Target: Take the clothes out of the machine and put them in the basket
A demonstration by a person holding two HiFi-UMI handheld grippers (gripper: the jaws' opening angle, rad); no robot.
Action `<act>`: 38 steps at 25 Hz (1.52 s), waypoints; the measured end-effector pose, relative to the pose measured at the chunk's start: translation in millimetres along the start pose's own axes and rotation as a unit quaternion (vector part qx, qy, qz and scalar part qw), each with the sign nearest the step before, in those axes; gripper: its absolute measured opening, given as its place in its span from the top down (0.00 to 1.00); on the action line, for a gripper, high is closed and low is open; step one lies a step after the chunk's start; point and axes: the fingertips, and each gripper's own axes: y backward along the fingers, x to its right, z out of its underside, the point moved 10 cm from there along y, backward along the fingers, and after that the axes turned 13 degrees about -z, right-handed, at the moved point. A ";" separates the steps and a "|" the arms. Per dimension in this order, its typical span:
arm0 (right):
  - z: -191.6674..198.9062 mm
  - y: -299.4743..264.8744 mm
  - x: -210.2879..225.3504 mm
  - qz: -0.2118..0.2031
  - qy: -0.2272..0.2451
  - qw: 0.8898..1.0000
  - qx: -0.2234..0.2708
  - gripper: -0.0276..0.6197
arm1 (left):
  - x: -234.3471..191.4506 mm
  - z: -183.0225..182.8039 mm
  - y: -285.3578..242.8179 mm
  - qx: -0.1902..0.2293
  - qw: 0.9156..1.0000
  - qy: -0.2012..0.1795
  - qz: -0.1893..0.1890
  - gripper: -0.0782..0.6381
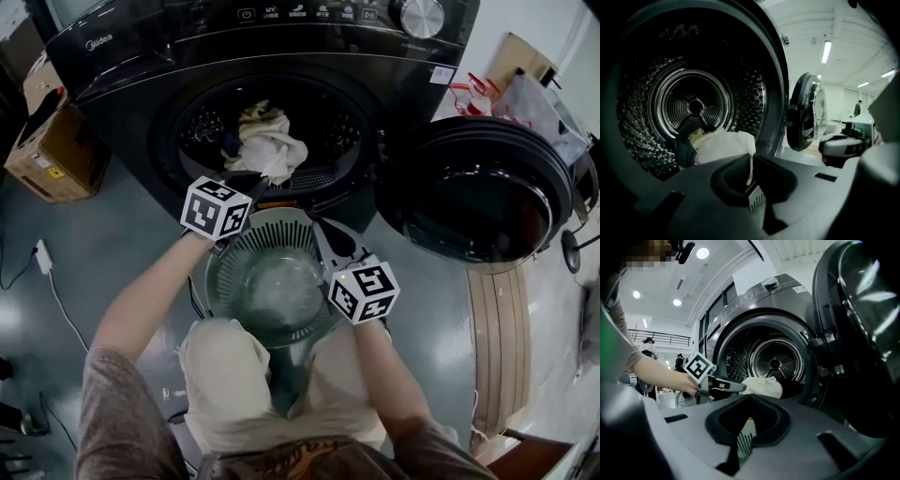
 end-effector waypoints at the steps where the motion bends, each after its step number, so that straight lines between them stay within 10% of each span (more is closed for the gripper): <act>1: 0.3 0.0 0.5 0.001 -0.001 1.000 0.001 0.96 | 3.2 -2.1 9.0 0.000 1.000 0.000 0.008 0.87; 20: 2.8 5.5 11.6 0.029 -0.023 0.999 0.024 0.96 | 72.4 -11.2 128.6 -0.022 0.988 -0.003 0.153 0.87; 24: 2.9 1.6 7.2 0.017 -0.014 1.000 0.017 0.96 | 62.0 -8.9 122.8 -0.011 0.992 0.008 0.123 0.81; 28: 2.7 1.1 6.6 0.015 -0.003 1.000 0.012 0.96 | 37.6 -7.7 99.7 0.004 0.998 0.019 0.059 0.48; 38: 1.8 0.7 3.5 0.019 0.011 1.000 0.008 0.96 | -25.7 15.0 -7.6 -0.025 0.995 0.044 -0.090 0.28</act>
